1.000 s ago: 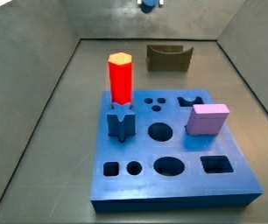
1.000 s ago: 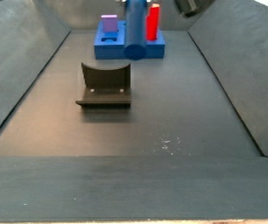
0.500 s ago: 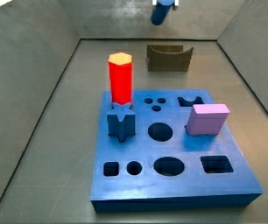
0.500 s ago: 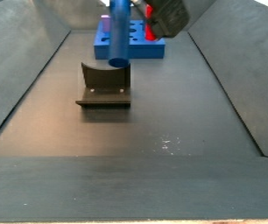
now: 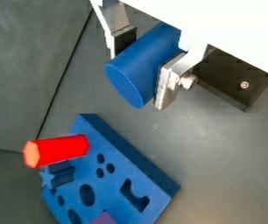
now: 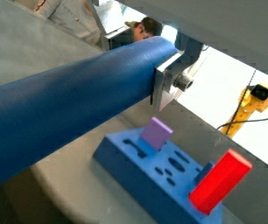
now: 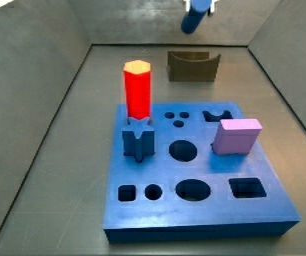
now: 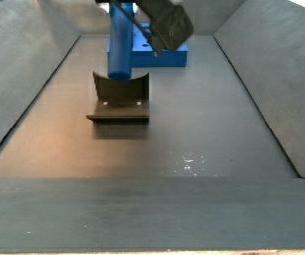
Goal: Pick up the round object. Move up. Place the round object on the fixture. Regrasp the round object. Move to above the board. Insert the round object.
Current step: Place the round object on the fixture.
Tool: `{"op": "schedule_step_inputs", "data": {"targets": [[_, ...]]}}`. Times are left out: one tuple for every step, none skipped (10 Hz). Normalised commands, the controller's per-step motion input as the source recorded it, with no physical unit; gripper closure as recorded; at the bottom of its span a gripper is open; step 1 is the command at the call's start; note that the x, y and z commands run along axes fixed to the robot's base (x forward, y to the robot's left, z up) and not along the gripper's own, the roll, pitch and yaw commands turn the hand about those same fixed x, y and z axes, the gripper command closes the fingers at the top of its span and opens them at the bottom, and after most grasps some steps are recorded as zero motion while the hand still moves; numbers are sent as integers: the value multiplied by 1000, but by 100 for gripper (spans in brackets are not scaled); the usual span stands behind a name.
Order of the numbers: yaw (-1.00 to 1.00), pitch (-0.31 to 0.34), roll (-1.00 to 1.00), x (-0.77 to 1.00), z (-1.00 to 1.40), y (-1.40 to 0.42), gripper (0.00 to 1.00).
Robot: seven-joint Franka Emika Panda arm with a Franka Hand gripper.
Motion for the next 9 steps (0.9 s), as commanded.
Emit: {"op": "schedule_step_inputs", "data": {"targets": [[-64, 56, -168, 118, -1000, 110, 100], [-78, 45, -151, 120, -1000, 104, 100], [-93, 3, -119, 118, -1000, 94, 100], [-95, -15, -108, 110, -914, 83, 100], [-83, -46, -89, 89, -675, 50, 100], [-74, -66, -78, 74, -503, 34, 100], [-57, -84, -73, 62, -330, 23, 100], [-46, -102, -40, 45, -233, 92, 100], [-34, -104, -39, 46, -227, 94, 100]]}}
